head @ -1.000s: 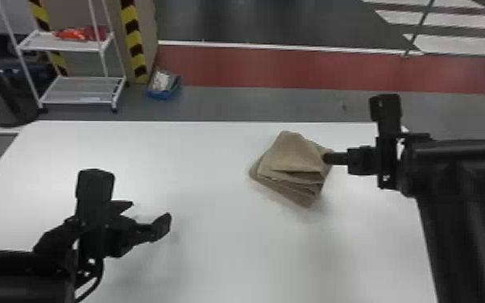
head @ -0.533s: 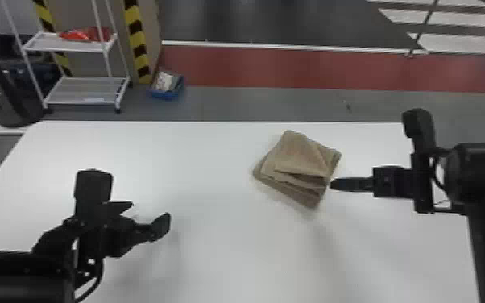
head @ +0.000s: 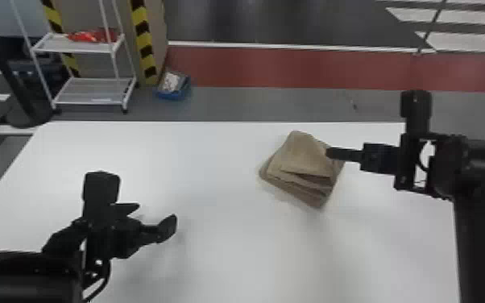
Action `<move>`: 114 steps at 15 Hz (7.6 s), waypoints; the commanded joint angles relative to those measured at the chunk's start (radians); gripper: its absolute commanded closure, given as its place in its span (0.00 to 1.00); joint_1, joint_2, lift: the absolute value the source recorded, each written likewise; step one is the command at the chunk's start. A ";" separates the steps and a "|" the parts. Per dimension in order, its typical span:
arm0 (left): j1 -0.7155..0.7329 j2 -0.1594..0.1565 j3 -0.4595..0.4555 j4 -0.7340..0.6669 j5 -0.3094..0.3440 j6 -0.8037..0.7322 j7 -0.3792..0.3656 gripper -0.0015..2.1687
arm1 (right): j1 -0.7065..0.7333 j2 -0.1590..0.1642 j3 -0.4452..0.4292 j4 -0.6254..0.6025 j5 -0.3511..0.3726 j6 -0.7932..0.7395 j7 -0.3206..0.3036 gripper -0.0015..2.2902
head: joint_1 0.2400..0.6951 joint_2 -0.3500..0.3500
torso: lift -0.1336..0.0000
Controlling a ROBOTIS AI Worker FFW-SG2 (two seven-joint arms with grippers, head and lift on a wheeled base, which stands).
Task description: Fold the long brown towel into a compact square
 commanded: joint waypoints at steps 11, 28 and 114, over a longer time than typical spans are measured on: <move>-0.004 0.003 0.004 0.015 0.000 -0.015 0.000 0.05 | -0.053 0.034 0.161 0.221 0.014 0.005 -0.018 0.76 | 1.00 0.56 | 0.07; 0.002 0.003 -0.003 0.009 -0.002 -0.012 0.000 0.05 | 0.133 -0.093 -0.049 -0.157 -0.116 0.309 0.381 0.76 | 1.00 0.54 | 0.07; 0.019 0.005 0.029 0.030 0.002 -0.055 -0.007 0.05 | -0.019 -0.032 0.218 0.076 0.248 0.324 0.263 0.58 | 1.00 0.53 | 0.07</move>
